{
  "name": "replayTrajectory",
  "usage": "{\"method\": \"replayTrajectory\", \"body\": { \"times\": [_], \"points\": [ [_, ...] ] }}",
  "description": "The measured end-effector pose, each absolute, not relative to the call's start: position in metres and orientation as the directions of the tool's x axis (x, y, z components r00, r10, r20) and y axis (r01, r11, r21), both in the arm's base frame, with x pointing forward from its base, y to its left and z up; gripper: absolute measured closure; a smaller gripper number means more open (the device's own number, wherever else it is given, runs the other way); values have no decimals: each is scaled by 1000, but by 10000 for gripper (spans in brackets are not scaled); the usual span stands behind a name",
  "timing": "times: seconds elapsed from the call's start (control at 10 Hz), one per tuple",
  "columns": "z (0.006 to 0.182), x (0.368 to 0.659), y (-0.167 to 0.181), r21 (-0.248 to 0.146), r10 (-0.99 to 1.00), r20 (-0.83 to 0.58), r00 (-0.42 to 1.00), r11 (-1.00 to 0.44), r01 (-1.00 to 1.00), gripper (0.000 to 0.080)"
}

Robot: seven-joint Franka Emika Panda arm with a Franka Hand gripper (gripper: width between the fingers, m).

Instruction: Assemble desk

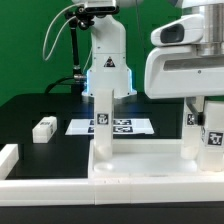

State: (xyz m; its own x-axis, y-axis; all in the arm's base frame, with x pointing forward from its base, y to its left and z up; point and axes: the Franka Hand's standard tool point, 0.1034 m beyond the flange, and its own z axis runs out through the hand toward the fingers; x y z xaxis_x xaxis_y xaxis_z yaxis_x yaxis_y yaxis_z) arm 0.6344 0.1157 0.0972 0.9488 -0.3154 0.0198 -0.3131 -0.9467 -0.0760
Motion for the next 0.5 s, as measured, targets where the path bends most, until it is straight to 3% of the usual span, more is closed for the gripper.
{"method": "replayTrajectory", "body": {
  "times": [0.4, 0.5],
  "points": [
    [97, 634, 115, -81, -590, -6, 807, -804, -589, 506],
    [97, 635, 116, -82, -758, -29, 651, -648, -758, 506]
  ]
}}
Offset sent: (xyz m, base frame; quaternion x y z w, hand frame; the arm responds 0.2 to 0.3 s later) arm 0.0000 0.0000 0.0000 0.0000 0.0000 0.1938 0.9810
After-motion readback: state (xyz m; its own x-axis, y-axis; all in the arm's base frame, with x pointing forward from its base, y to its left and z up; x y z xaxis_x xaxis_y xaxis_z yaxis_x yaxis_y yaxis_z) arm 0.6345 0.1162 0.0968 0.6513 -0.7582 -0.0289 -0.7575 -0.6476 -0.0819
